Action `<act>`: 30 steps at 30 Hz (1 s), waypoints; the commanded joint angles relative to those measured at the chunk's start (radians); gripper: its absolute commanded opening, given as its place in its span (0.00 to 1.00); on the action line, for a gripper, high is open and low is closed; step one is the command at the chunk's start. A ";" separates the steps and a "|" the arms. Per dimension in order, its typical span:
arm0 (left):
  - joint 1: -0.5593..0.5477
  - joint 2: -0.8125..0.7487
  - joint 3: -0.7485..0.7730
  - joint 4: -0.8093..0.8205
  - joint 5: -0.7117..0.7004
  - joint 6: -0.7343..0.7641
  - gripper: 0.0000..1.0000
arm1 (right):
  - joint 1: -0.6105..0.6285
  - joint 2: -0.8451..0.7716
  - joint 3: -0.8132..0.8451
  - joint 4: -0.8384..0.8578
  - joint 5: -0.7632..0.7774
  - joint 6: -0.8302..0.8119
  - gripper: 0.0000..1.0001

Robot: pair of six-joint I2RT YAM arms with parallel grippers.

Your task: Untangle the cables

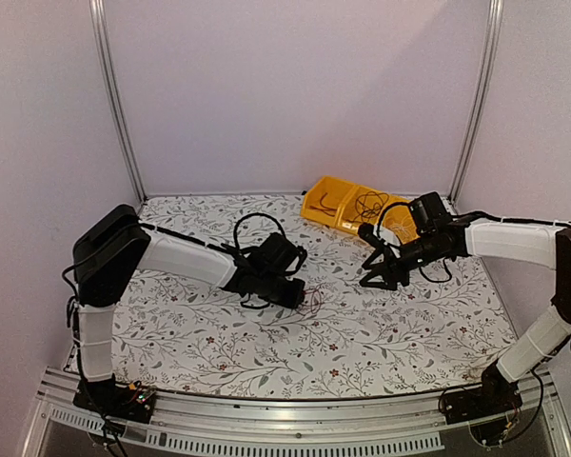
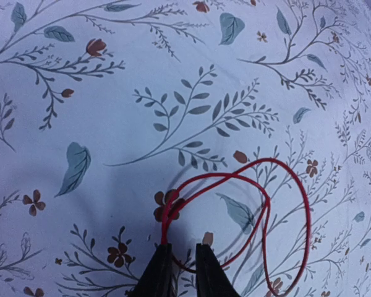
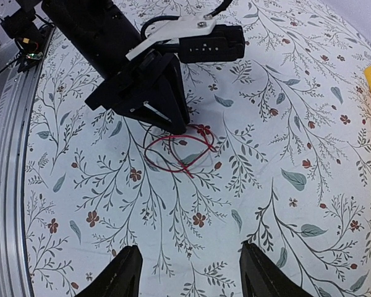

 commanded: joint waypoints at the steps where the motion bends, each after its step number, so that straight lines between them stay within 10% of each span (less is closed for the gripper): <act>1: 0.007 0.058 0.057 0.002 0.008 -0.008 0.11 | 0.008 0.017 0.034 -0.016 0.029 -0.005 0.58; 30: 0.026 -0.072 -0.002 0.163 0.103 0.059 0.00 | 0.202 0.264 0.164 0.102 0.345 -0.218 0.61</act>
